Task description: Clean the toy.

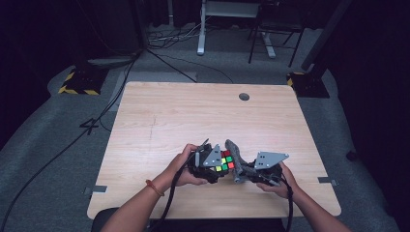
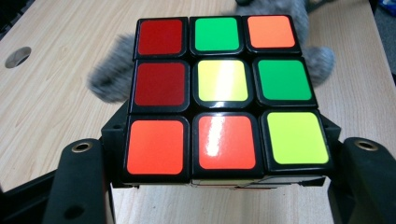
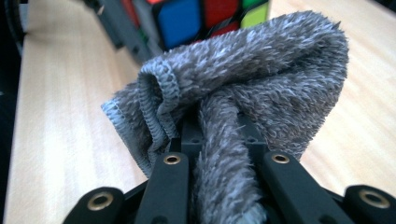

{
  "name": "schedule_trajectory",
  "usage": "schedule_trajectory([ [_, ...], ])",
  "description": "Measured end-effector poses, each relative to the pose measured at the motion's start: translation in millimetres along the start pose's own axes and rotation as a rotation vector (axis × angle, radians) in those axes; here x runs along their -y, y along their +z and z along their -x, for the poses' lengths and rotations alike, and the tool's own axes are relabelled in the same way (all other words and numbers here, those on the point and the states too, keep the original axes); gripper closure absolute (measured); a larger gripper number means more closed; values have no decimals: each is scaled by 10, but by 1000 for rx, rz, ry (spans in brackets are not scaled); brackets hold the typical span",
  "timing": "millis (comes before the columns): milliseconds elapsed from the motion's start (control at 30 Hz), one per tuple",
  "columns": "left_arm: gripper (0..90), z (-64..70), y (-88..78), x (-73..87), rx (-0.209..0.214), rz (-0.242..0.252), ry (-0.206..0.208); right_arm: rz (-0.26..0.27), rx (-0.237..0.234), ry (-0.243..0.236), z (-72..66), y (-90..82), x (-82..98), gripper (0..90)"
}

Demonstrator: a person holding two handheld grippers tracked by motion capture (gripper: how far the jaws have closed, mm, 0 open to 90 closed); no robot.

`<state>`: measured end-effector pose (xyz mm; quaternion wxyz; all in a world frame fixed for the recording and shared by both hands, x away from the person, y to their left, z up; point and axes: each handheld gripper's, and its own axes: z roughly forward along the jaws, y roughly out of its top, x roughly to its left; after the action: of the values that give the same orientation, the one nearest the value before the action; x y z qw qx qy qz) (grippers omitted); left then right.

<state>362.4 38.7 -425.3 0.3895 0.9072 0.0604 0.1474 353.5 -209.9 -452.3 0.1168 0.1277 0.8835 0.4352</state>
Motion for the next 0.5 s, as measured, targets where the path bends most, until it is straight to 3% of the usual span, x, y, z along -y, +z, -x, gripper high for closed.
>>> schedule_trajectory([
  [67,335,3,17,14,-10,-26,11,-10,-9,1,-16,15,13,785],
  [200,335,-23,84,72,-9,-66,-8,41,-18,3,-29,-60,-16,785],
  [267,335,-21,136,104,17,-78,-14,81,-20,-3,-41,-129,-55,785],
  [333,335,33,182,91,39,-92,8,112,-1,-16,-50,-191,-99,785],
  [400,335,94,205,49,51,-87,26,136,5,-11,-38,-230,-134,784],
  [500,335,139,194,13,48,-70,40,120,38,-11,-9,-220,-142,785],
])
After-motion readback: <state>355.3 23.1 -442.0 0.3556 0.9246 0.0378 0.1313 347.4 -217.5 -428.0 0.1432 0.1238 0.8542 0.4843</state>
